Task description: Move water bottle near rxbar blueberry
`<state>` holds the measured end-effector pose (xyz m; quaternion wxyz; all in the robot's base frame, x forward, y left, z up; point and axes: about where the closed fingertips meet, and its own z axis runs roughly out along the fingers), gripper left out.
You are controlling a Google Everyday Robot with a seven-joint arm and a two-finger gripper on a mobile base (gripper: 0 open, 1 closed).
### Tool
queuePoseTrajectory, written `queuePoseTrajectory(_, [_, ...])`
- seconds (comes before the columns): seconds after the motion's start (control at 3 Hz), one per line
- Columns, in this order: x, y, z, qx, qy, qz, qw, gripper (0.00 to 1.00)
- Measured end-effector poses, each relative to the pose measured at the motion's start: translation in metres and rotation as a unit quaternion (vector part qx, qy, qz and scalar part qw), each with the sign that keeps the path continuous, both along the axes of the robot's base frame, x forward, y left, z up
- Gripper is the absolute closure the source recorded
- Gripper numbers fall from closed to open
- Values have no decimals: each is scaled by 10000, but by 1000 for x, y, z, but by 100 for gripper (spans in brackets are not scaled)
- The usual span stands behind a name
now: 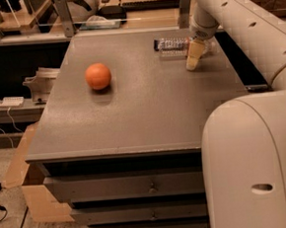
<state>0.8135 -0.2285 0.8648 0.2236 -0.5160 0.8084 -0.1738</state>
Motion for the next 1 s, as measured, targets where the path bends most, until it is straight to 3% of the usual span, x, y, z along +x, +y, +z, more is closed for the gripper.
queuePoseTrajectory(0.67, [-3, 0, 3, 13, -16, 7, 10000, 0])
queuePoseTrajectory(1.0, [-25, -27, 15, 268, -99, -143, 9995, 0])
